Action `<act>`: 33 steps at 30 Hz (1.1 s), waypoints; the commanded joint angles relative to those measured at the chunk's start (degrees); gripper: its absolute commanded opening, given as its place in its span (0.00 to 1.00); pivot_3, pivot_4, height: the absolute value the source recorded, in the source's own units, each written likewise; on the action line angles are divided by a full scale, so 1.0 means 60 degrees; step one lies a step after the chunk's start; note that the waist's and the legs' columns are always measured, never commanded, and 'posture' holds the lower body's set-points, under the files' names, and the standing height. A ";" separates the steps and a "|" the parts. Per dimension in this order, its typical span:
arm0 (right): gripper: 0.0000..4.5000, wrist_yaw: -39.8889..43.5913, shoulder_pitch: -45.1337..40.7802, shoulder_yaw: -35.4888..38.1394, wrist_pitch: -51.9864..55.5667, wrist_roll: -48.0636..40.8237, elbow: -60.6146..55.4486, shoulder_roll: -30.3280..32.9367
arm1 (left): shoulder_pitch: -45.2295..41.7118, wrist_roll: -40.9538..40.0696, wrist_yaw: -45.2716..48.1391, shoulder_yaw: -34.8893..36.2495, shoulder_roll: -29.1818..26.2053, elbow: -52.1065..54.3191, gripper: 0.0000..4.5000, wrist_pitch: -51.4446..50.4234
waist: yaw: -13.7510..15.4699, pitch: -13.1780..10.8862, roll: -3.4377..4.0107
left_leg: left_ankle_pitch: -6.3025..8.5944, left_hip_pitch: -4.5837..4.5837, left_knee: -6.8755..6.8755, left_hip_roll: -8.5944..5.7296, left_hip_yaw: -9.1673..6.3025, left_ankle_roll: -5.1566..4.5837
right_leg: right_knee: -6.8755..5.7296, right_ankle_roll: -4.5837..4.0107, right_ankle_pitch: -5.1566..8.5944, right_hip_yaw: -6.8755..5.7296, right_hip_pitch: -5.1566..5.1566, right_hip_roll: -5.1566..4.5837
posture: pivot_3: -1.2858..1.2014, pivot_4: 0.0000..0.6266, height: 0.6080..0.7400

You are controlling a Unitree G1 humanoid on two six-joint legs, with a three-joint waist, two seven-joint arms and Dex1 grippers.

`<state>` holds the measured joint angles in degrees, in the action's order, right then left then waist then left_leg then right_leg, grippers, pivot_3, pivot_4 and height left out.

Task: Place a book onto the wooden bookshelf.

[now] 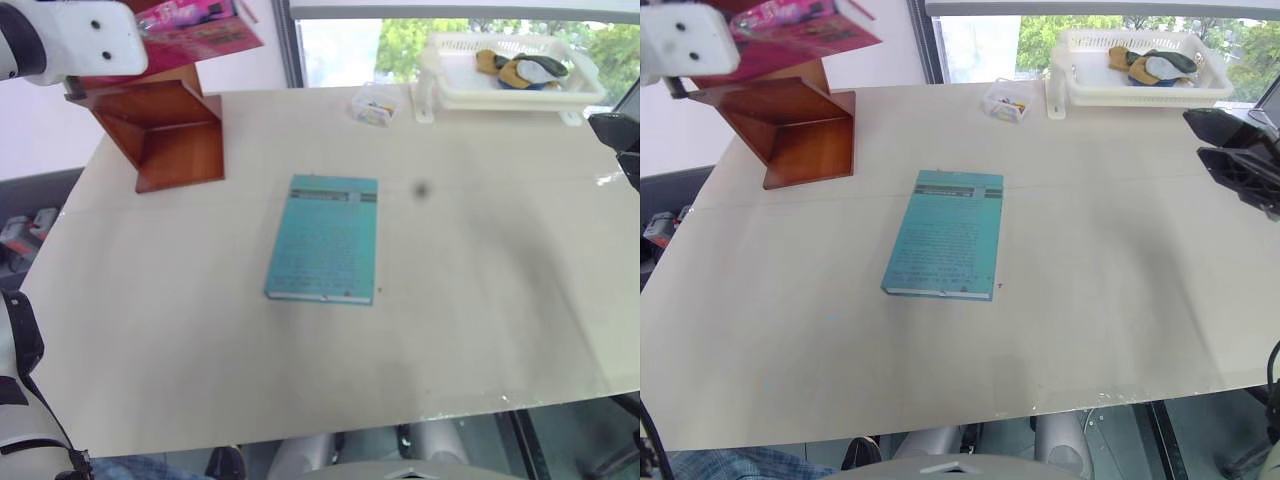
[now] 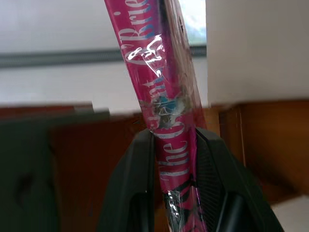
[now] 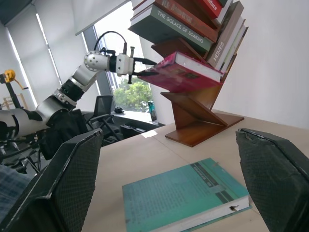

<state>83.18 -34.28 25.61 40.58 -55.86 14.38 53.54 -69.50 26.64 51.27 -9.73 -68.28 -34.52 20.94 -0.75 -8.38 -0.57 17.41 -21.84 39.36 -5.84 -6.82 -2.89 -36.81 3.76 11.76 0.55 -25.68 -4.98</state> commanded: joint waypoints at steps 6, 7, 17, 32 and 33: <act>1.00 -0.0346 0.0036 0.0541 -0.0280 -0.0083 -0.0450 -0.0131 | -0.2075 0.1928 -0.1777 -0.1248 0.0011 -0.3148 0.16 0.1716 | 0.0014 -0.0002 0.0000 | 0.0001 -0.0003 -0.0001 -0.0006 -0.0009 -0.0002 | -0.0007 0.0001 0.0000 -0.0010 -0.0003 -0.0004 | 0.52 0.24 1.00; 1.00 -0.0386 0.0086 0.0593 -0.0285 -0.0088 -0.0497 -0.0123 | -0.2266 0.2066 -0.1906 -0.1393 0.0049 -0.3433 0.16 0.1821 | -0.0008 -0.0001 0.0001 | 0.0000 -0.0002 -0.0003 -0.0005 -0.0008 -0.0001 | -0.0009 0.0001 0.0000 -0.0009 -0.0005 -0.0002 | 0.52 0.24 1.00; 1.00 -0.0624 0.0424 0.0868 -0.0320 -0.0092 -0.0802 -0.0162 | -0.3238 0.2917 -0.2830 -0.2211 0.0203 -0.4928 0.75 0.2379 | -0.0168 -0.0002 0.0001 | 0.0001 0.0009 -0.0002 0.0000 0.0024 -0.0003 | -0.0028 0.0003 0.0001 0.0020 -0.0009 0.0005 | 0.52 0.24 1.00; 1.00 -0.0742 0.0532 0.1058 -0.0311 -0.0108 -0.0893 -0.0086 | -0.3400 0.2822 -0.2796 -0.2115 -0.0050 -0.5260 0.99 0.2452 | -0.0174 -0.0002 -0.0001 | 0.0007 -0.0004 -0.0004 -0.0006 0.0009 -0.0013 | -0.0022 0.0004 0.0000 0.0002 -0.0012 -0.0003 | 0.52 0.24 1.00; 1.00 -0.0727 0.0544 0.1065 -0.0299 -0.0107 -0.0889 -0.0065 | -0.3317 0.2508 -0.2454 -0.1928 -0.0093 -0.5195 0.99 0.2492 | -0.0177 -0.0002 -0.0001 | 0.0007 -0.0004 -0.0004 -0.0005 0.0009 -0.0013 | -0.0022 0.0004 0.0000 0.0002 -0.0012 -0.0002 | 0.52 0.24 1.00</act>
<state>78.70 -30.80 29.85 39.48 -55.59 11.00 52.02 -87.94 45.26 33.99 -24.57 -66.64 -66.56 35.62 -1.81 -8.40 -0.58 17.45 -21.86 39.34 -5.87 -6.77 -2.97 -36.95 3.78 11.76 0.55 -25.75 -4.99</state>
